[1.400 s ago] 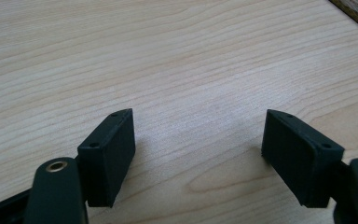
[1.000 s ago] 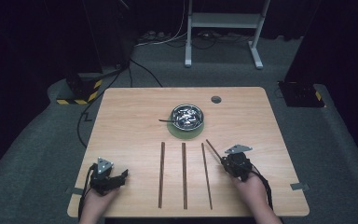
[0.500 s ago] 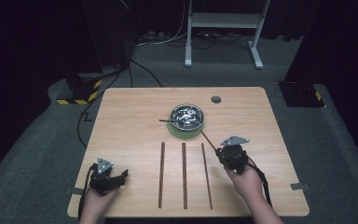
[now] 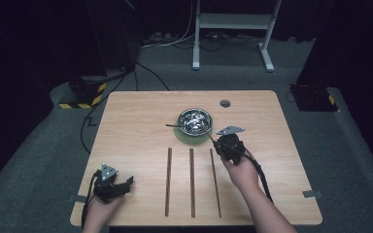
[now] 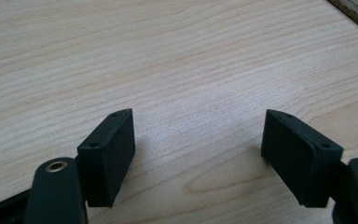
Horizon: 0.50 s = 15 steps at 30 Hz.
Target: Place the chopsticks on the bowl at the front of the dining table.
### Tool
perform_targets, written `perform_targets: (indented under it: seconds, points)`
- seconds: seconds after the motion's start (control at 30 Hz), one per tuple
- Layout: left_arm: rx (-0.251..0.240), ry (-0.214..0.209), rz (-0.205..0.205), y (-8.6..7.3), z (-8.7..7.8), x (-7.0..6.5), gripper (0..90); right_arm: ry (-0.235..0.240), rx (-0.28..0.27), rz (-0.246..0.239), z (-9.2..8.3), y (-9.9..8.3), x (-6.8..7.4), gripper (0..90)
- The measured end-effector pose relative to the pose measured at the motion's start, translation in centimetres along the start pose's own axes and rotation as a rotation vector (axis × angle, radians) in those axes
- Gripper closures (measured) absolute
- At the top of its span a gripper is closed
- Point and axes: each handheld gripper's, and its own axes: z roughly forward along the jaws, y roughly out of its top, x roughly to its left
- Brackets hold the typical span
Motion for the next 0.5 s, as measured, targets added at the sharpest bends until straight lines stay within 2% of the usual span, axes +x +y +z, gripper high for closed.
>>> perform_targets:
  seconds: [0.5]
  points:
    - [-0.001,0.001,0.004,0.0,0.0,0.0,26.4,-0.014,0.025,-0.014,4.5,4.8,1.1,83.9]
